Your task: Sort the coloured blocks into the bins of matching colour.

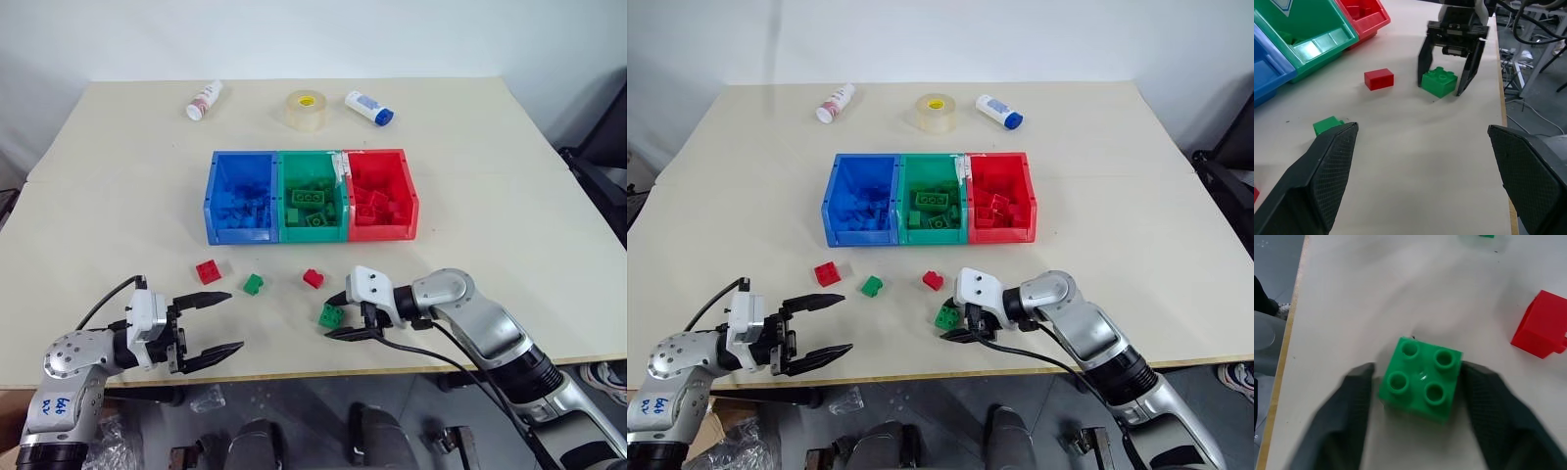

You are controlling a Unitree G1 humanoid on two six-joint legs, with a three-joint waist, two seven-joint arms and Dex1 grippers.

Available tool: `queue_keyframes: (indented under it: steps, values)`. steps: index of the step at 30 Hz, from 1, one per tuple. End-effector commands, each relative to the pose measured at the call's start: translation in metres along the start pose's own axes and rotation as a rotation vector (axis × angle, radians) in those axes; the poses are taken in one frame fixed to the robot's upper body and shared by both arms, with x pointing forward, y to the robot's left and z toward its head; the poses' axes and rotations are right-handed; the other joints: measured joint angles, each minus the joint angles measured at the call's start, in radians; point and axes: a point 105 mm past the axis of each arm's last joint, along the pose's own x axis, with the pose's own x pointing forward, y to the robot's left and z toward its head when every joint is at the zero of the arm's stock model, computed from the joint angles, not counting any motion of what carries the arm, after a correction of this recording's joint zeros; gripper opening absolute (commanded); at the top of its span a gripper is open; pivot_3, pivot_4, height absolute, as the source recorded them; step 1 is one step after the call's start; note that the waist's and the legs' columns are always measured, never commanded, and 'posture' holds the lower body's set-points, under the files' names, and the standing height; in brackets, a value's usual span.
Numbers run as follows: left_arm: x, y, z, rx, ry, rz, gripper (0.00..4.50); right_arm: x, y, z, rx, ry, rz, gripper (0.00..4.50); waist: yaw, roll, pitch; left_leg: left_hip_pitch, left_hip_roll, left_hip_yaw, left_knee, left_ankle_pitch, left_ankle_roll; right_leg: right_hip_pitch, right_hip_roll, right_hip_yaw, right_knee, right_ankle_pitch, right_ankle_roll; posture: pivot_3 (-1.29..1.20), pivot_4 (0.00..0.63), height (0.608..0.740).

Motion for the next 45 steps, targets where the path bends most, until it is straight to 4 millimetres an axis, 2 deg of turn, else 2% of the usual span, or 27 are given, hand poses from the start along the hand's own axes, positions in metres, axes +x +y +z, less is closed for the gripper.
queue_keyframes:
  steps: [1, 6, 8, 10, 11, 14, 16, 18, 20, 25, 30, 35, 40, 45]
  values:
    - [-0.002, 0.001, 0.009, 0.027, -0.033, 0.011, 4.5, -0.008, -0.003, 0.01, -0.044, -0.025, -0.013, 1.45, 0.0, 0.0, 0.0, 0.0, 0.0, 0.0, 0.0, 0.0, 0.0, 0.0, 0.0, 0.0, 0.0, 0.0, 0.0, 0.0, 0.15, 0.74]
    - [-0.001, 0.007, 0.01, 0.037, -0.046, 0.011, 4.5, -0.017, -0.017, 0.041, -0.047, -0.129, -0.078, 1.47, 0.0, 0.0, 0.0, 0.0, 0.0, 0.0, 0.0, 0.0, 0.0, 0.0, 0.0, 0.0, 0.0, 0.0, 0.0, 0.0, 0.15, 0.74]
    - [0.001, 0.011, 0.012, 0.051, -0.071, 0.016, 4.5, -0.026, -0.045, 0.064, -0.073, -0.198, -0.195, 1.47, -0.004, 0.0, 0.0, 0.0, 0.0, 0.0, 0.0, 0.0, 0.0, 0.0, 0.0, 0.0, 0.0, 0.0, 0.0, 0.0, 0.15, 0.74]
    - [0.001, 0.014, 0.013, 0.059, -0.088, 0.017, 4.5, -0.032, -0.063, 0.076, -0.084, -0.234, -0.268, 1.47, -0.005, 0.0, 0.0, 0.0, 0.0, 0.001, 0.0, 0.0, 0.0, -0.001, 0.0, 0.0, 0.002, 0.0, -0.001, 0.0, 0.15, 0.74]
    - [0.001, 0.015, 0.013, 0.06, -0.089, 0.016, 4.5, -0.033, -0.068, 0.079, -0.085, -0.239, -0.285, 1.47, -0.004, 0.0, 0.0, 0.0, 0.0, 0.001, 0.0, 0.0, -0.001, -0.001, 0.0, 0.0, 0.002, 0.0, -0.001, 0.0, 0.15, 0.74]
    - [0.003, 0.023, 0.013, 0.077, -0.098, 0.036, 4.5, -0.041, -0.118, 0.092, -0.094, -0.247, -0.472, 1.47, -0.006, 0.0, 0.0, 0.0, 0.0, 0.001, -0.001, 0.0, -0.001, -0.001, 0.0, -0.001, 0.001, 0.0, -0.001, 0.0, 0.15, 0.74]
    - [0.004, 0.026, 0.013, 0.082, -0.1, 0.039, 4.5, -0.042, -0.134, 0.095, -0.089, -0.254, -0.525, 1.47, -0.008, 0.0, 0.0, 0.0, 0.0, 0.002, -0.001, 0.0, -0.001, -0.002, 0.0, -0.001, 0.001, 0.0, -0.001, 0.0, 0.15, 0.74]
    - [0.005, 0.028, 0.013, 0.088, -0.098, 0.038, 4.5, -0.04, -0.15, 0.094, -0.062, -0.249, -0.577, 2.2, -0.011, 0.0, 0.0, 0.0, 0.0, 0.002, -0.001, 0.0, -0.001, -0.002, 0.0, -0.001, 0.002, 0.0, -0.001, 0.0, 0.15, 0.74]
    - [0.005, 0.03, 0.014, 0.096, -0.098, 0.039, 4.5, -0.036, -0.157, 0.094, -0.069, -0.244, -0.592, 2.8, -0.017, 0.0, 0.0, 0.0, 0.001, 0.002, -0.002, 0.0, -0.001, -0.003, 0.0, -0.001, 0.002, 0.0, -0.001, 0.0, 0.15, 0.74]
    - [0.004, 0.033, 0.016, 0.106, -0.098, 0.042, 4.5, -0.034, -0.154, 0.098, -0.113, -0.266, -0.558, 4.47, -0.03, 0.0, 0.0, -0.001, 0.0, 0.002, -0.002, 0.0, -0.001, -0.003, 0.0, -0.001, 0.001, 0.0, -0.001, 0.0, 0.15, 0.74]
    - [0.007, 0.035, 0.017, 0.109, -0.099, 0.037, 4.5, -0.044, -0.135, 0.089, -0.14, -0.267, -0.473, 4.47, -0.031, 0.0, 0.0, 0.0, 0.001, 0.002, -0.002, 0.001, -0.002, -0.003, 0.0, -0.001, 0.001, 0.0, -0.001, 0.0, 0.15, 0.74]
    - [0.008, 0.038, 0.017, 0.108, -0.1, 0.026, 4.5, -0.059, -0.094, 0.071, -0.16, -0.258, -0.306, 4.47, -0.026, 0.0, 0.0, -0.001, 0.001, 0.002, -0.002, 0.001, -0.002, -0.002, 0.0, -0.001, 0.001, 0.0, -0.001, 0.0, 0.15, 0.74]
    - [0.007, 0.044, 0.017, 0.108, -0.092, 0.023, 4.5, -0.092, -0.052, 0.04, -0.101, -0.244, -0.237, 4.47, -0.014, 0.0, 0.0, -0.001, 0.001, 0.002, -0.002, 0.001, -0.001, -0.002, 0.0, -0.001, 0.0, 0.0, -0.001, 0.0, 0.15, 0.74]
    - [0.006, 0.049, 0.017, 0.109, -0.086, 0.02, 4.5, -0.126, -0.028, 0.004, 0.009, -0.171, -0.282, 4.47, -0.007, 0.0, 0.0, 0.0, 0.001, 0.002, -0.002, 0.0, -0.001, -0.002, 0.001, -0.001, 0.0, 0.0, -0.001, 0.0, 0.15, 0.74]
